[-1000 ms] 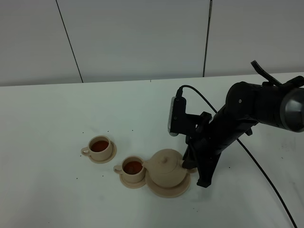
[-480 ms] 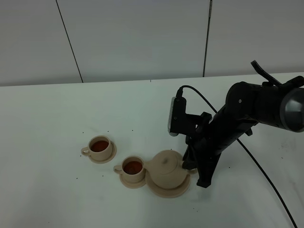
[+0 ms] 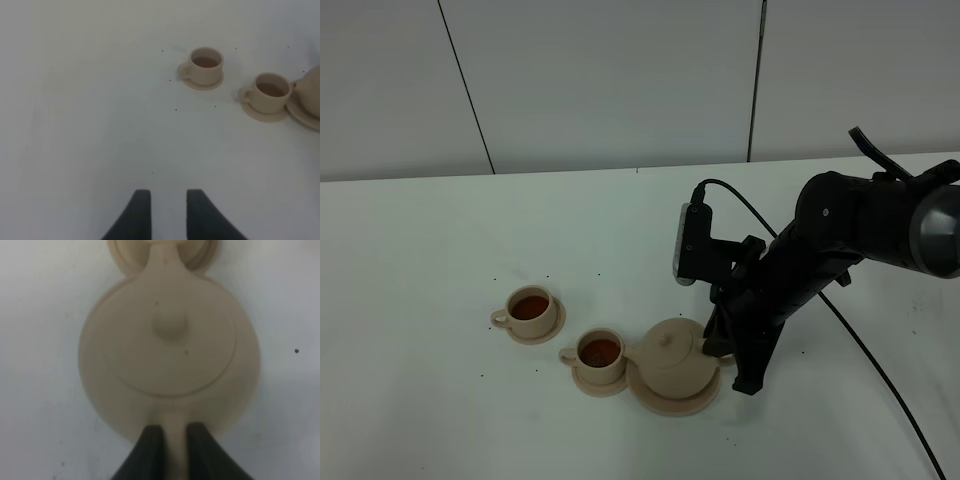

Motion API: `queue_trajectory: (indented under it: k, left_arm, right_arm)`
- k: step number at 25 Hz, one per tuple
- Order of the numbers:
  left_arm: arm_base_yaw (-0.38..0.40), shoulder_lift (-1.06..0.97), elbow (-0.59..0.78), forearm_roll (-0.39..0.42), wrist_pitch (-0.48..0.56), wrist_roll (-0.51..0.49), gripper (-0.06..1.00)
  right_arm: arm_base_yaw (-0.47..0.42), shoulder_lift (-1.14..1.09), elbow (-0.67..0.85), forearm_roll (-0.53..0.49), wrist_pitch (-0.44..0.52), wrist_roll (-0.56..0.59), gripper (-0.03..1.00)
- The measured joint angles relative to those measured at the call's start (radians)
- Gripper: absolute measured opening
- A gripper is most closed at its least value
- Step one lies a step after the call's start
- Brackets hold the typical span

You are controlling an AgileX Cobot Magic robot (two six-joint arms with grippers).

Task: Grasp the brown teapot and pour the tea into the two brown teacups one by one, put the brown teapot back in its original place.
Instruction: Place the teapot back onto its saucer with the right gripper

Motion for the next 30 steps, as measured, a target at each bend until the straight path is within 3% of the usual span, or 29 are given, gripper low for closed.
queue_trajectory:
  k: [30]
  left_arm:
    - [0.000,0.000,0.000,0.000,0.000,0.000,0.24]
  right_arm:
    - [-0.001,0.008,0.000,0.037,0.014,0.017,0.10]
